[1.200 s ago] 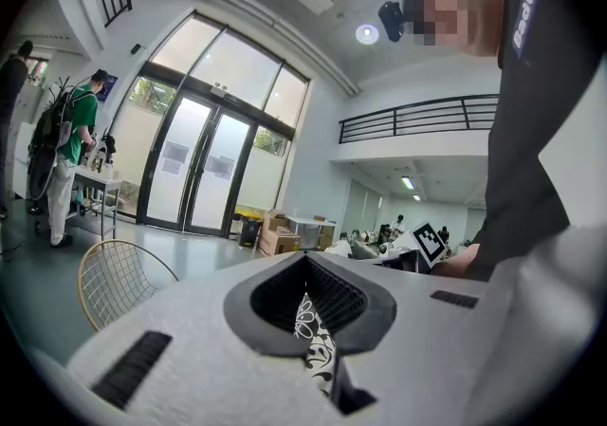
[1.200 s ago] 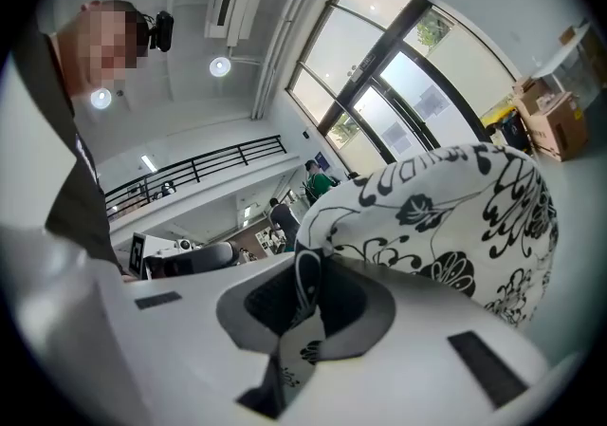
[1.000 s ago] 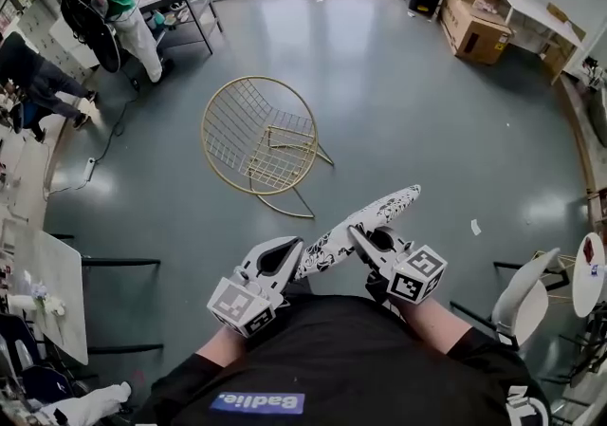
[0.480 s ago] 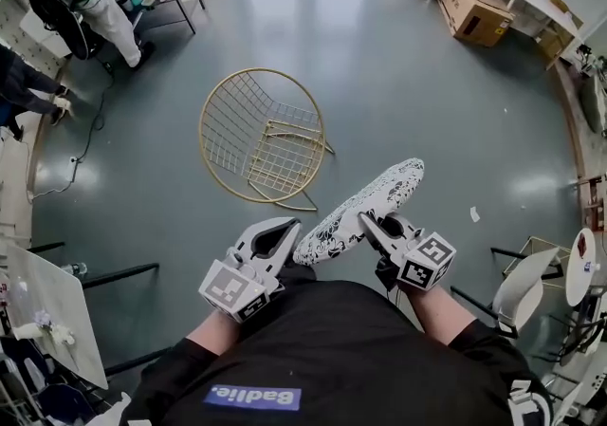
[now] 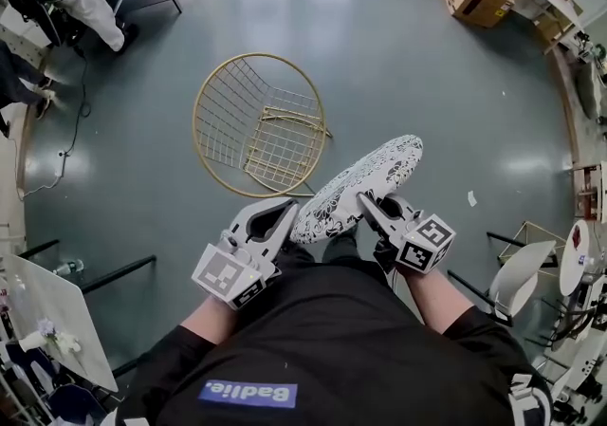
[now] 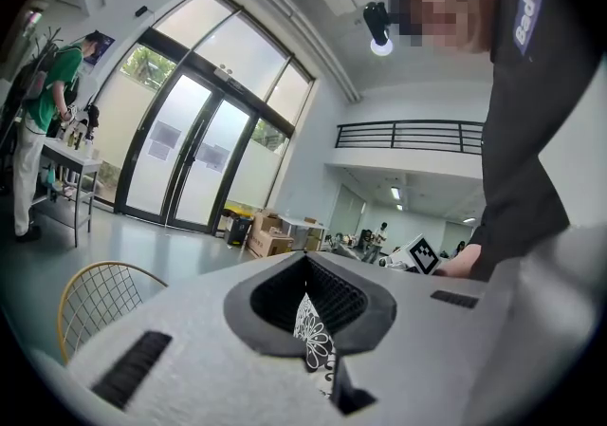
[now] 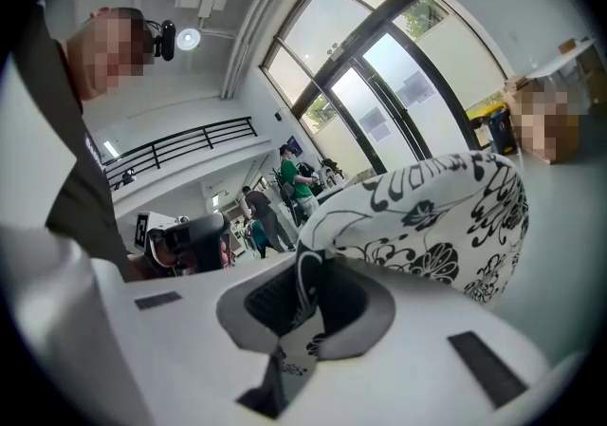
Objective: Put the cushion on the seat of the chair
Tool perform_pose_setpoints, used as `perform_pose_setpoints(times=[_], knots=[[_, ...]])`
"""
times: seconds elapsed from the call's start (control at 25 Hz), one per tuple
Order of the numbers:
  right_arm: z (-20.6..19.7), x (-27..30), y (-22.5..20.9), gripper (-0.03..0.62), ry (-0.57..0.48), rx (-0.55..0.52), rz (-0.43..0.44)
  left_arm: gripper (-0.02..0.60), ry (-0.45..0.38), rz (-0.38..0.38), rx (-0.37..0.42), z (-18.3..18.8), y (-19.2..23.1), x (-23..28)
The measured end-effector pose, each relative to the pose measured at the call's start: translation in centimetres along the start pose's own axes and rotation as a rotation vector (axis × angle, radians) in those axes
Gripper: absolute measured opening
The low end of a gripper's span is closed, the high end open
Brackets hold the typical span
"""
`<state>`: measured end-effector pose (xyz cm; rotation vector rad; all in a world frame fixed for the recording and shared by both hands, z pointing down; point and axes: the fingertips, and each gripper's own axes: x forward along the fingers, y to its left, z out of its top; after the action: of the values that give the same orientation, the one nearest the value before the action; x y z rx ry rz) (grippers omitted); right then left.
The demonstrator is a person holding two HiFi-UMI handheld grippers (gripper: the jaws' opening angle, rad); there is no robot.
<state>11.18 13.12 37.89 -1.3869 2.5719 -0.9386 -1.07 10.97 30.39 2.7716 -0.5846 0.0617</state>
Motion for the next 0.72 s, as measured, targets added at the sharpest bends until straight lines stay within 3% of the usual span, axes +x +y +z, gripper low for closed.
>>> perform_pose_setpoints(times=[0.36, 0.72], knots=[[1.3, 2.3, -5.1, 0.040, 0.091, 0.038, 0.074, 0.014, 0.024, 0.119, -0.038, 0.7, 2.8, 4.5], [-1.8, 4.9, -11.4, 0.040, 0.186, 0.045, 0.164, 0.014, 0.018, 0.293, -0.105, -1.7, 6.0, 7.8]])
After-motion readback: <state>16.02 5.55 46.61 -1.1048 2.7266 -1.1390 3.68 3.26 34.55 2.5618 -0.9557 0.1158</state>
